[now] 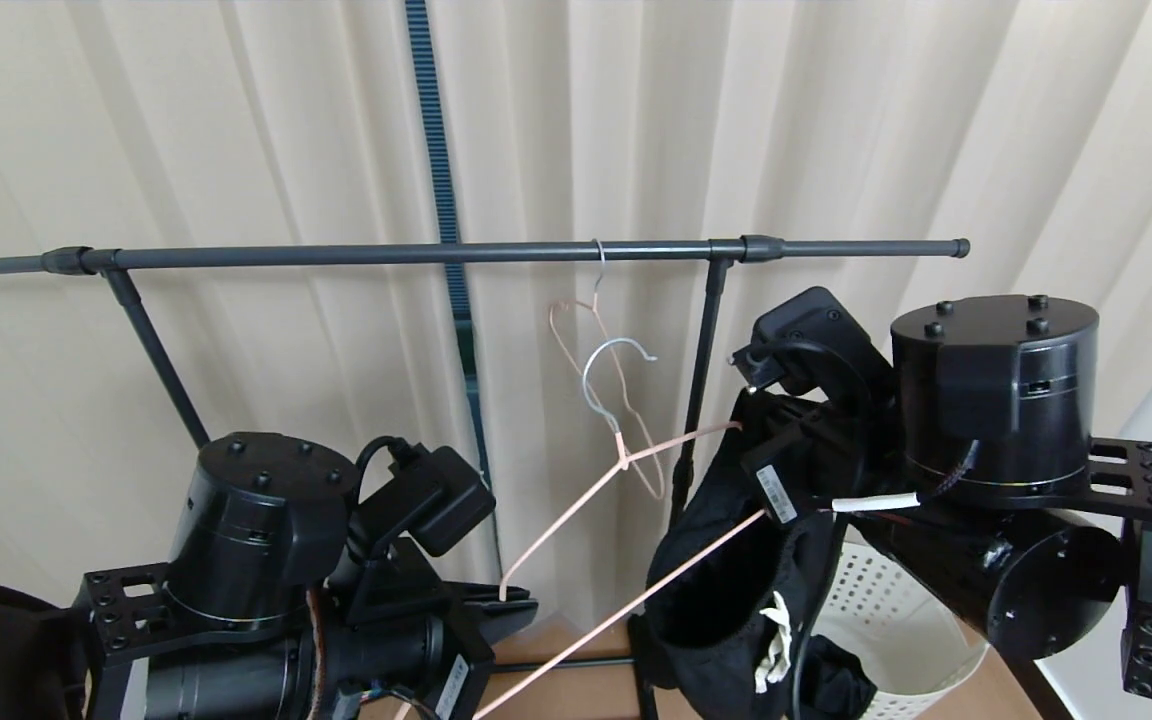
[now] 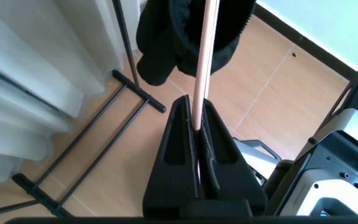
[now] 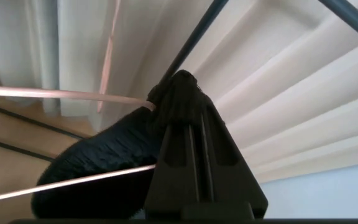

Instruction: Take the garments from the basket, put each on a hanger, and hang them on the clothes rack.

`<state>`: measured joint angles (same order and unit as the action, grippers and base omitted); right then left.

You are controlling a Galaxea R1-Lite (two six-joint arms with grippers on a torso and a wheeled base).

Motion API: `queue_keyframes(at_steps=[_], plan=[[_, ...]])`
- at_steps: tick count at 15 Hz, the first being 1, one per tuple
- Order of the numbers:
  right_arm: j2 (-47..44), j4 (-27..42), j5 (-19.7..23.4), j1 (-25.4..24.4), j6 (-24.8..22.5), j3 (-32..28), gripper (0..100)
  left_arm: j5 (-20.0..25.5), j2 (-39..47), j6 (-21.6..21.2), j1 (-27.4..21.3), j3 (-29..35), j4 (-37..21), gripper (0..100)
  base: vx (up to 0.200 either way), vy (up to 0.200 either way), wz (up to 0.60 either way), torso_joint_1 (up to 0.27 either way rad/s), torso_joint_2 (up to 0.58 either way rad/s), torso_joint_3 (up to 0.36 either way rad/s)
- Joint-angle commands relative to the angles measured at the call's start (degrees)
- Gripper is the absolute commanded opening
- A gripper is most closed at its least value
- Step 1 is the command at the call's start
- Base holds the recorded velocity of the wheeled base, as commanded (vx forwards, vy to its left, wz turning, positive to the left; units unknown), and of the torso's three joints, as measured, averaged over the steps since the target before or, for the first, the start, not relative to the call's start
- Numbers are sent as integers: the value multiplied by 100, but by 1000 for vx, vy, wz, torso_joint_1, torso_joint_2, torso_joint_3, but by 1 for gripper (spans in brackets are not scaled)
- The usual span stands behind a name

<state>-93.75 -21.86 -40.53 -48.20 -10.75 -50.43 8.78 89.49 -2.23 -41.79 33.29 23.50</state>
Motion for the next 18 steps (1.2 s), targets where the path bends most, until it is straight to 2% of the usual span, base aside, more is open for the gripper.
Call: queue_keyframes(at_steps=[1,4,8,11,13,18], plan=[[67,-3,10,-216,29,-10,0,1,77,3,-5,-25,23,0,0,0,0,0,0,0],[93,15,10,-480,372,-142,0,1,60,3,-5,-95,23,0,0,0,0,0,0,0],[85,94,10,-611,495,-195,0,1,42,-5,-13,-183,49,0,0,0,0,0,0,0],[93,103,37,-629,653,-248,0,1,-2,-14,-22,-411,515,0,0,0,0,0,0,0],[102,94,142,-735,688,-204,0,1,-142,-32,-49,-508,532,0,0,0,0,0,0,0],[102,68,318,-1279,1040,-221,0,1,-283,-49,-49,-649,532,0,0,0,0,0,0,0]])
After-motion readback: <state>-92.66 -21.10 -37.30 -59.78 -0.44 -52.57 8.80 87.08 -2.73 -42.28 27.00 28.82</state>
